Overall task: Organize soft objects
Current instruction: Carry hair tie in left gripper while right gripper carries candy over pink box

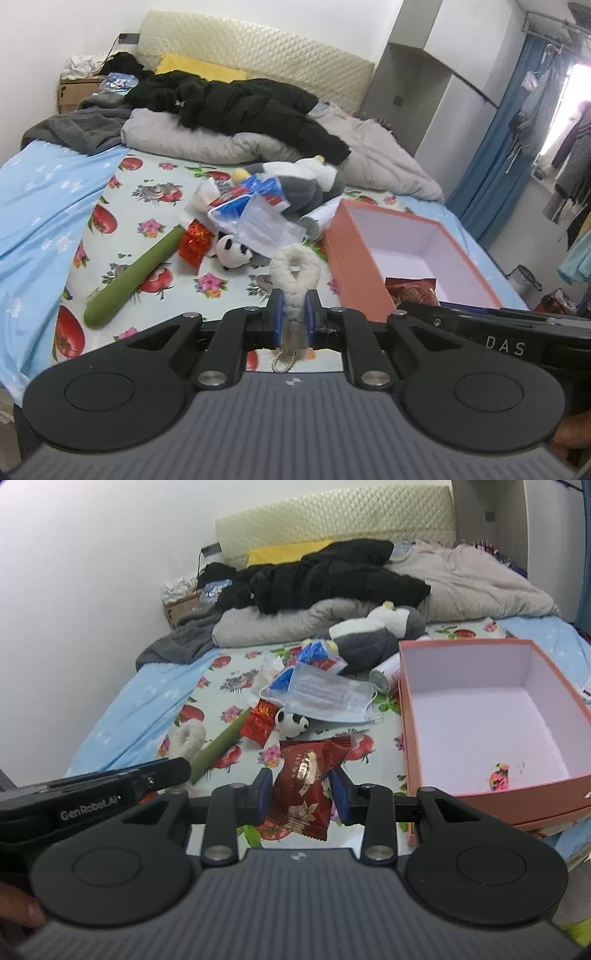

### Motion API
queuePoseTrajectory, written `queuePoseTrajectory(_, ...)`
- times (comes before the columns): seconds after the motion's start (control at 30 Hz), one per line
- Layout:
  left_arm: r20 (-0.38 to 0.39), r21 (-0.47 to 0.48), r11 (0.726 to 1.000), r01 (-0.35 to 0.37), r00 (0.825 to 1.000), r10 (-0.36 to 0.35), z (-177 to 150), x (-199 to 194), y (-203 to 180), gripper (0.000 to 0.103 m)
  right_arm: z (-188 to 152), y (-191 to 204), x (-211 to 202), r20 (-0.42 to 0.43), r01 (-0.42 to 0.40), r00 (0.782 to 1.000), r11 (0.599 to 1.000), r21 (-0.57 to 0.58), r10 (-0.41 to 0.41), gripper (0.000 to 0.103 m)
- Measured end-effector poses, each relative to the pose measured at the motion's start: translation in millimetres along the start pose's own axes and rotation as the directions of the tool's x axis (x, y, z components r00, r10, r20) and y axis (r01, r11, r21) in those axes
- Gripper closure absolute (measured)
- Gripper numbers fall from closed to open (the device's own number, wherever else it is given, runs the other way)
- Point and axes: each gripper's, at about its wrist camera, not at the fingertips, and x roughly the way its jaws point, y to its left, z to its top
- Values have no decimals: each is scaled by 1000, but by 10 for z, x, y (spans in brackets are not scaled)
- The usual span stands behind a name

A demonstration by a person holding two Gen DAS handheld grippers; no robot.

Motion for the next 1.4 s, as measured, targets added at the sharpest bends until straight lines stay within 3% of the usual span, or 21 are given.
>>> queuePoseTrajectory(0.4,14,52,993,107,994,-108,64,-73,-394,88,11,-177,-420,71,59,996,998,32,-61,65)
queuePoseTrajectory(0.73,-47,107,974,198,980,-194,84,158,-772,88,-2,-449,-647,102,129,985,988,87,-137,65)
queuePoseTrajectory(1.0,-110,135,961,241,968,-227,191,588,-1015,88,-14,-771,-543,71,164,982,973,161,-177,65)
queuePoseTrajectory(1.4,-220,154,952,265,948,-229,427,1611,-1343,88,182,-1361,-5,-7,210,977,953,219,-214,65)
